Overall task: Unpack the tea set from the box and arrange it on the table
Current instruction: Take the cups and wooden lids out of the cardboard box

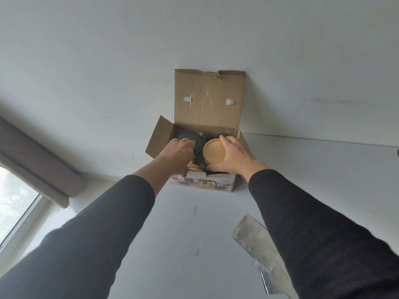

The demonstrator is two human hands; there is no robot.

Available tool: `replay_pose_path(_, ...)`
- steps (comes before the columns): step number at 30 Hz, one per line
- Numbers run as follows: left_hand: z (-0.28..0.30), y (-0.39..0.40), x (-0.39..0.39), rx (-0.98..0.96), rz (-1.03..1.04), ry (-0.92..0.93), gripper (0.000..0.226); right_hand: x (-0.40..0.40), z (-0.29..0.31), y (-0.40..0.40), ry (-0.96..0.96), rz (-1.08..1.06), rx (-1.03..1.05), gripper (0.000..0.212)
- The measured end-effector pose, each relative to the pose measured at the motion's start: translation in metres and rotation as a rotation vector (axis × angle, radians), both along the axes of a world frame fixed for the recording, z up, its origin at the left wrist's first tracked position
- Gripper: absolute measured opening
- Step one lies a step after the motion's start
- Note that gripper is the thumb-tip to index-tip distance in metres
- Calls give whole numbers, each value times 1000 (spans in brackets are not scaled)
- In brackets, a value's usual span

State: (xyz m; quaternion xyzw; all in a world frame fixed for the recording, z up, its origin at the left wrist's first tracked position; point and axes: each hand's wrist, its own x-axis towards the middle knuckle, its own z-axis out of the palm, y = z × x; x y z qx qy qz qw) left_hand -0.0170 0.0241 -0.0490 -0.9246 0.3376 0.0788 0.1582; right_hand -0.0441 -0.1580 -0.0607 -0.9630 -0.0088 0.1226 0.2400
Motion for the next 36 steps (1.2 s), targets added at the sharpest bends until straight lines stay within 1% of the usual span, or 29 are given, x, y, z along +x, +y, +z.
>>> replay_pose_path(3, -5, -3, -2, -4, 30, -36, 32, 0, -4, 2, 6, -10, 16, 111)
replay_pose_path(5, -6, -3, -2, -25, 41, -34, 30, 1, -6, 5, -16, -28, -10, 110)
replay_pose_path(8, -4, 3, -2, -102, 51, -20, 31, 2, -2, 8, -29, -55, -26, 111)
replay_pose_path(12, 8, 15, 0, -232, 98, 63, 33, -2, 11, 6, -73, -129, -26, 117)
replay_pose_path(16, 25, 18, -3, -305, 173, 152, 25, -9, 35, 5, -133, -201, 68, 114)
replay_pose_path(18, 32, 16, -3, -382, 212, 181, 26, -16, 49, 2, -188, -237, 94, 112)
replay_pose_path(21, 46, 4, -2, -625, 349, 265, 24, -31, 68, -9, -242, -285, 63, 112)
replay_pose_path(23, 55, -14, -2, -745, 430, 273, 28, -42, 77, -22, -254, -318, 49, 112)
replay_pose_path(27, 67, -60, -7, -869, 533, 286, 30, -64, 88, -59, -246, -395, 21, 110)
replay_pose_path(32, 71, -137, -15, -923, 562, 301, 35, -86, 85, -121, -237, -500, -18, 109)
replay_pose_path(36, 52, -215, -16, -975, 621, 380, 36, -95, 68, -190, -196, -567, -62, 110)
